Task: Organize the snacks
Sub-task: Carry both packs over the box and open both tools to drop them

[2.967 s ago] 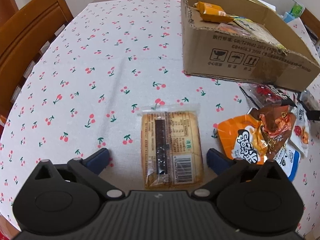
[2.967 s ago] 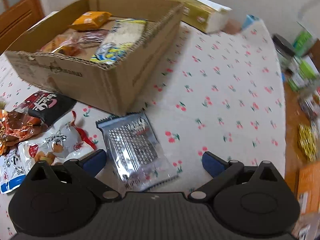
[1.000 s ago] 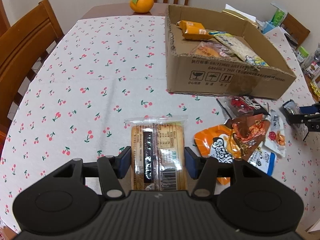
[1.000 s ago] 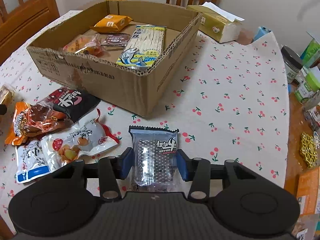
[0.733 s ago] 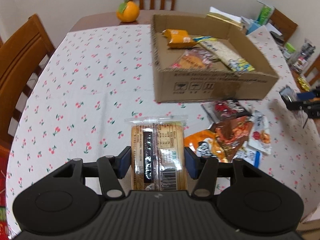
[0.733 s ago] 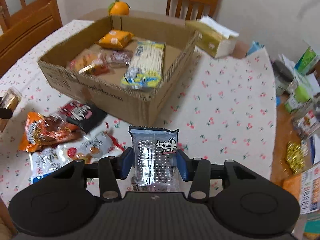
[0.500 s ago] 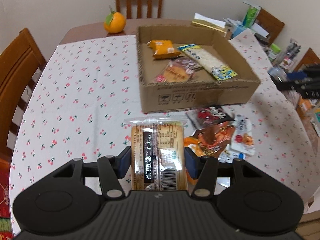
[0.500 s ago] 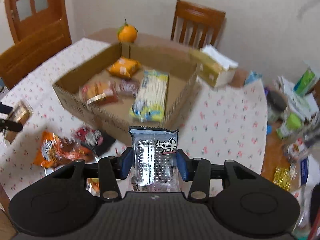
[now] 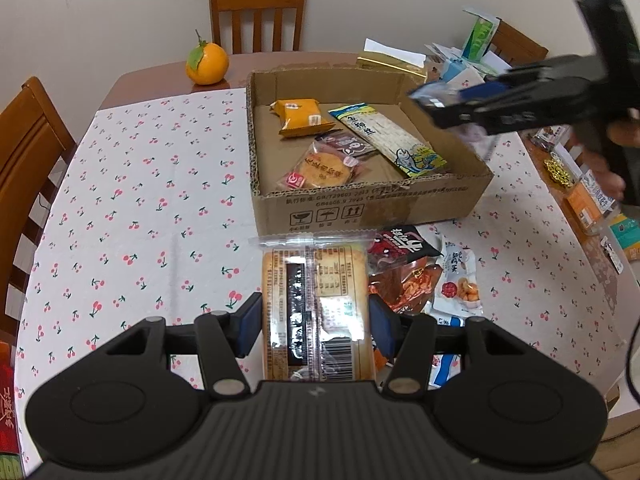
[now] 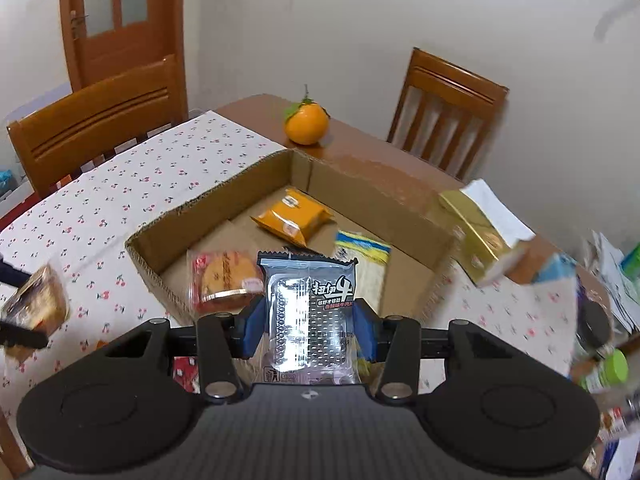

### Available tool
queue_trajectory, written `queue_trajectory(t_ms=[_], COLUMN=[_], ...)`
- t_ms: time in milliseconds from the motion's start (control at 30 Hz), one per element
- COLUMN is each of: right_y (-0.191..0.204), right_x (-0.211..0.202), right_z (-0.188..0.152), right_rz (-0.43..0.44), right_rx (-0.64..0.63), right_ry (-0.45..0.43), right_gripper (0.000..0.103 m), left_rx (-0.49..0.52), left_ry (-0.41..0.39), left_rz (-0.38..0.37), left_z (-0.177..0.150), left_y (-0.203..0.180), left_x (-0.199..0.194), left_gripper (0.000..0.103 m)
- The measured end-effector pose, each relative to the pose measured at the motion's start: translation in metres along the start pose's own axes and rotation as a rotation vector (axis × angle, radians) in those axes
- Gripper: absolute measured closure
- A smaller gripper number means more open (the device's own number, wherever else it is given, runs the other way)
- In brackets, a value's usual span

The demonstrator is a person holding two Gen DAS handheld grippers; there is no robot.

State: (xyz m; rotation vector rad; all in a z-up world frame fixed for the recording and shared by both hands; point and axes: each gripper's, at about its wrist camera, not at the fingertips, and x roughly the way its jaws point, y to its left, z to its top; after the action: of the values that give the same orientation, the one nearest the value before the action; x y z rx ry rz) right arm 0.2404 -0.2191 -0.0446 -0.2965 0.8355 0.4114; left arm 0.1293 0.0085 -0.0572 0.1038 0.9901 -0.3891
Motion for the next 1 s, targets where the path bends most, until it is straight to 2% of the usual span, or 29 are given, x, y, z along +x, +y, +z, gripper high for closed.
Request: queue_trajectory(t_ms=[133,200,367,700,1000], right_y=[0.007,0.010,0.014,0.020,0.025], right_x=[0.022,0.030,0.027,-0.008,-0.030], right_z=[0.011,0.012,0.005,-0.022,-0.061], right_rz=[0.024,0.027,0.029,-0.014,-0.072], right_rx=[-0.006,-0.002,0.033,0.145,0.266], right_ry=[0.006,0.005,-0.025,-0.009,0.018], right_gripper=[0.051,0.047,0.001,0.000,0.000], left_rx=[-0.002,-0.004,0.008,0.067,0.190], left_ry=[-0.006,-0.009,-0.016,-0.032,-0.065], left_rz=[-0.002,-0.001,0.001,-0.023,-0.036], left_z=[0.003,0.006,0.013,0.047,0.107], left_y=[0.001,0.002,0.002,-0.006,-0.030], left_x=[0.000,0.001,0.002,0.007,0.025], left_gripper=[0.049,0.049,0.049,0.049,0.049])
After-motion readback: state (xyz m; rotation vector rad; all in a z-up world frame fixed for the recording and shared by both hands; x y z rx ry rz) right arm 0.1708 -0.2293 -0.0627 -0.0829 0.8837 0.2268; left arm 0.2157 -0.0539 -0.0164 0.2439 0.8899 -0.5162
